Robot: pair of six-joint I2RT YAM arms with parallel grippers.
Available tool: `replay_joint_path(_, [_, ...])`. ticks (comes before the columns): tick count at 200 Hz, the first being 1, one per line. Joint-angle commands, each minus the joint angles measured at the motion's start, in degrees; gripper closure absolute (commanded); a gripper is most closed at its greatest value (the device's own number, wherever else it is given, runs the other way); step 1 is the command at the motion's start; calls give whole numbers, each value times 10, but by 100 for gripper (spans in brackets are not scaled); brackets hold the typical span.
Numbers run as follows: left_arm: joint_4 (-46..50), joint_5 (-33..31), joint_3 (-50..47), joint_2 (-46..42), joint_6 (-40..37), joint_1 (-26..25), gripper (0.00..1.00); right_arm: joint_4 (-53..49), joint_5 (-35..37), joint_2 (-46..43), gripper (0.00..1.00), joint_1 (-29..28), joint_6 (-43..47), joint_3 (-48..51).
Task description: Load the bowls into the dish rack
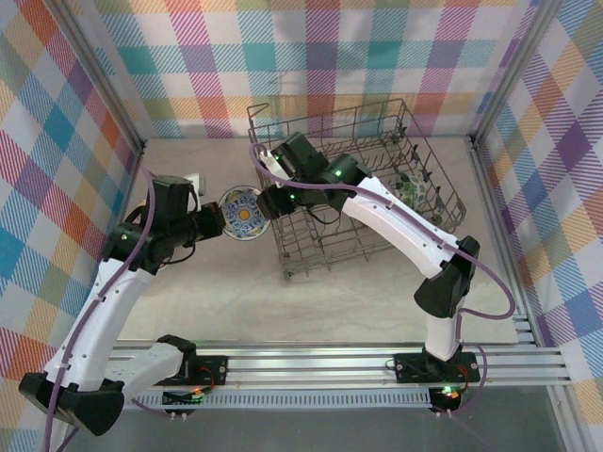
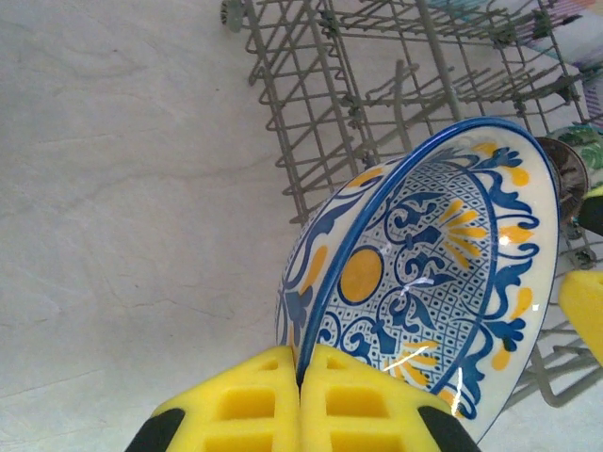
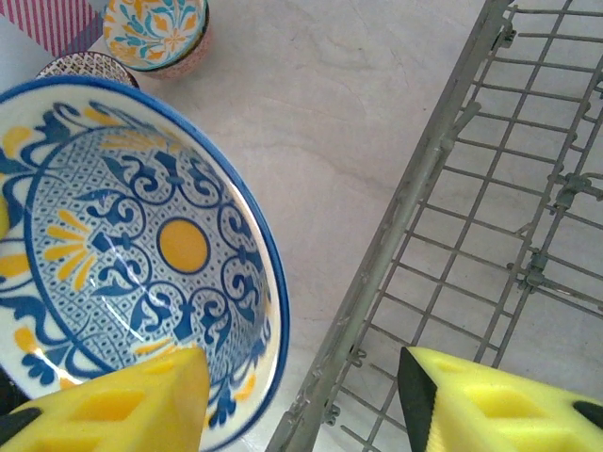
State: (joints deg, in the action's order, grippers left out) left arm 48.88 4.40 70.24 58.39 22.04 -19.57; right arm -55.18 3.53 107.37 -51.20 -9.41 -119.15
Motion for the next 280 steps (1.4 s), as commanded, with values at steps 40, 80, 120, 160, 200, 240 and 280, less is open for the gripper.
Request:
replay_joint_path(40, [-51,-29,27,-24,20,-38,100,-4,-24,-4,54,-1,-21,12])
replay_joint_path(80, [-48,-43,27,-24,20,-52,100,6,-23,-20,78,0,-26,30])
replay_joint_path(120, [-51,-44,21,-20,21,-64,100,9,-15,-27,91,-1,-29,38])
replay_joint_path(160, [-47,-44,18,-14,21,-71,99,13,-10,-31,97,-1,-32,41])
replay_joint_path(200, [-54,-36,14,-12,20,-77,70,12,-3,-31,100,0,-36,43])
replay_joint_path(240, [-61,-38,15,-19,17,-76,39,5,42,-31,100,2,-47,44])
replay_joint_path(280, [-64,-52,8,-32,21,-76,34,23,62,-47,100,11,-66,49])
